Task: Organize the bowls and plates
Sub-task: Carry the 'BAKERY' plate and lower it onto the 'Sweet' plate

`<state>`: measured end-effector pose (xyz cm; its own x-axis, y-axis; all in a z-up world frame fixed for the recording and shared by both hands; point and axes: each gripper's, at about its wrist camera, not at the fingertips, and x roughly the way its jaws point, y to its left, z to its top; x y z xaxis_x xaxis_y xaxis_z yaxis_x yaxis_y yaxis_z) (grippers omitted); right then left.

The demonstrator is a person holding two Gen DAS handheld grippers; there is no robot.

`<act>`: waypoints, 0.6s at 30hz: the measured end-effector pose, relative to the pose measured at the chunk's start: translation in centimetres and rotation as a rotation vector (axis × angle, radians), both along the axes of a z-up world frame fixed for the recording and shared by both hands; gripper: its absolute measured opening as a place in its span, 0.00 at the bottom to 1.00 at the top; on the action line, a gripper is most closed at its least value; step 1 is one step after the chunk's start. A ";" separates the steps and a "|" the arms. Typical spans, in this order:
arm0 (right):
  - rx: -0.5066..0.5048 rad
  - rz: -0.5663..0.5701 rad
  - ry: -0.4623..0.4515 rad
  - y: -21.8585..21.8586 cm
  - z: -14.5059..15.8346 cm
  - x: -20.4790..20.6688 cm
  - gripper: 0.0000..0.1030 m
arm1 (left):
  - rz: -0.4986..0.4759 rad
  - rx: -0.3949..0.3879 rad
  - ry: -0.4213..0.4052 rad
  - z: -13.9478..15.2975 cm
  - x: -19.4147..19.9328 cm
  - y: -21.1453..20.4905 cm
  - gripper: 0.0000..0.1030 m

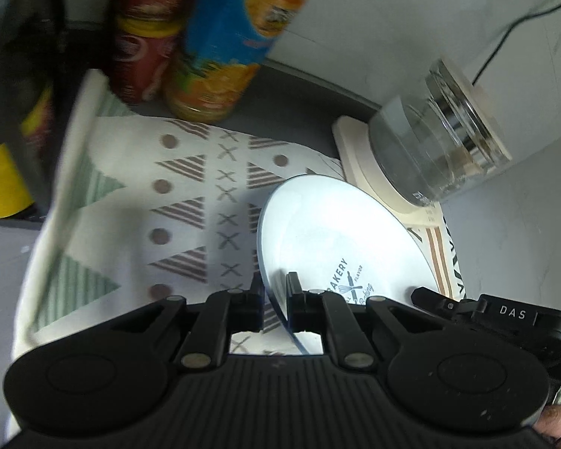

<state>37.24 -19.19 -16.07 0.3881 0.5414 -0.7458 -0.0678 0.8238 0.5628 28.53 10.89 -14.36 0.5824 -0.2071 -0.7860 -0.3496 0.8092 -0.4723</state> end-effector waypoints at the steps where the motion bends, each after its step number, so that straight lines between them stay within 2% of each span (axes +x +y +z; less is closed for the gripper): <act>1: 0.002 0.010 -0.005 0.4 0.2 -0.2 0.05 | 0.010 -0.001 -0.002 0.1 -0.5 0.4 0.08; 12: 0.020 0.101 -0.007 3.9 1.0 -2.9 0.05 | 0.104 -0.010 -0.007 0.9 -6.1 2.3 0.08; 18: -0.014 0.152 -0.047 5.4 2.3 -5.6 0.05 | 0.134 -0.015 -0.006 0.9 -9.8 2.7 0.08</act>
